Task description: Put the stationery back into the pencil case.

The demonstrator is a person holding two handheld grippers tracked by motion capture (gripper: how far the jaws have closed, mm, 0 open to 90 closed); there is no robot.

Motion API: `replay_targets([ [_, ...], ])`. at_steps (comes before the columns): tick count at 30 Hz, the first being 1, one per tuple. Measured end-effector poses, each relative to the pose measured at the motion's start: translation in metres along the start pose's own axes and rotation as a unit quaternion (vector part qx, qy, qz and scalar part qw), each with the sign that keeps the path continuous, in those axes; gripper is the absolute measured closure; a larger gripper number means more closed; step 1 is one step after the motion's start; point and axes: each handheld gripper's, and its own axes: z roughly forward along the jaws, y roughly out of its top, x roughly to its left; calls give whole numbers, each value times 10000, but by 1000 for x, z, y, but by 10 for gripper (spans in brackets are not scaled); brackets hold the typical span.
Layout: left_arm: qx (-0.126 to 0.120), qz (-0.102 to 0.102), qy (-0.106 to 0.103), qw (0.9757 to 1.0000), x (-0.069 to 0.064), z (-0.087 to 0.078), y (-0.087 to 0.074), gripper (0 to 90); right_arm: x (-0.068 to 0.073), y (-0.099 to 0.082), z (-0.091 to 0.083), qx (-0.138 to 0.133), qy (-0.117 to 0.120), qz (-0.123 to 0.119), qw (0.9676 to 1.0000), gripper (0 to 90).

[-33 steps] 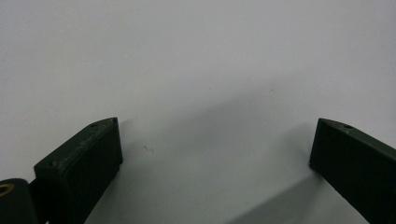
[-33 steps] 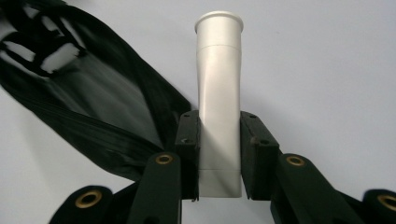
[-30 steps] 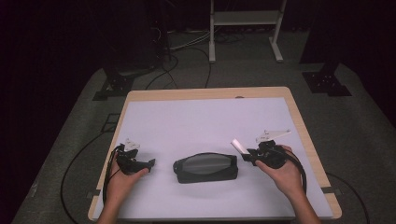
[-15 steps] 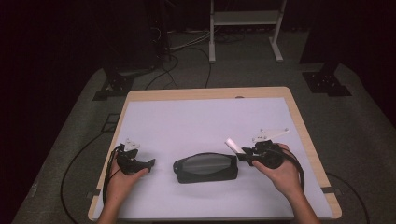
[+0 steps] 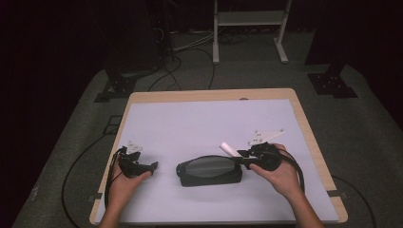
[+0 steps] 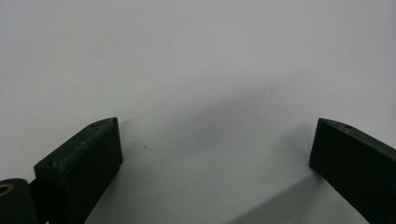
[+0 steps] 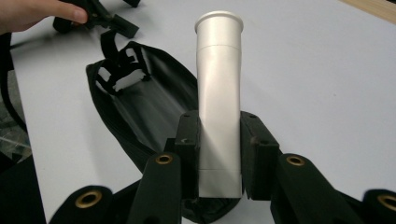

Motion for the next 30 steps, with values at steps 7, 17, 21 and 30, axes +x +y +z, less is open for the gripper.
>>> replay_targets([
  [7,-1,-4,-1,10000,0,0,0,16,7,8,8,28,189,-202,9996,704],
  [17,3,0,0,10000,0,0,0,16,12,13,21,129,384,-424,9983,704],
  [21,3,3,2,10000,0,0,0,16,15,15,25,169,440,-492,9977,704],
  [30,4,3,0,10000,0,0,0,16,18,17,38,304,560,-606,9961,703],
])
